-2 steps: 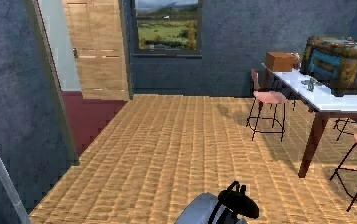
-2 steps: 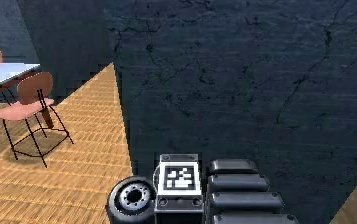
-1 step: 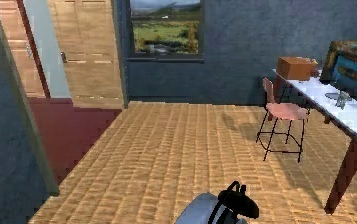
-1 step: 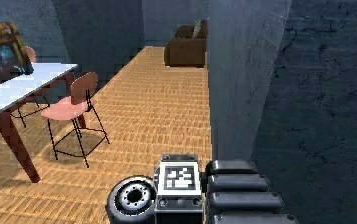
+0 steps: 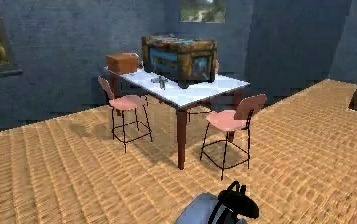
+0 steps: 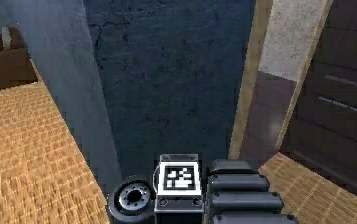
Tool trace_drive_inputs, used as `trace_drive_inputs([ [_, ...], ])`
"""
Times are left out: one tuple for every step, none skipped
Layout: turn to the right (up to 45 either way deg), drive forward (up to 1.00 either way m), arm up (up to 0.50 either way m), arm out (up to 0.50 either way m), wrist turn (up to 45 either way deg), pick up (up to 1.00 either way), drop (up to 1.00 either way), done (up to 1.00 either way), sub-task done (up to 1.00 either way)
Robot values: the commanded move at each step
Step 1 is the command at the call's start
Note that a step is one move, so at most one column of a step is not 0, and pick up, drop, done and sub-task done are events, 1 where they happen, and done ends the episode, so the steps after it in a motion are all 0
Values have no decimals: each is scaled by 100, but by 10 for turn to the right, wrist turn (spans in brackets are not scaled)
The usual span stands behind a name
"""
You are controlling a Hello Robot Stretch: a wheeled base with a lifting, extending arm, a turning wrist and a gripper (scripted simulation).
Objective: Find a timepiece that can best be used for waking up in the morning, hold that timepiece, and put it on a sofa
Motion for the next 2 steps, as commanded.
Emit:
trace_drive_inputs([
  [240, 0, 0, 0, 0, 0, 0, 0, 0],
  [0, 10, 0, 0, 0, 0, 0, 0, 0],
])
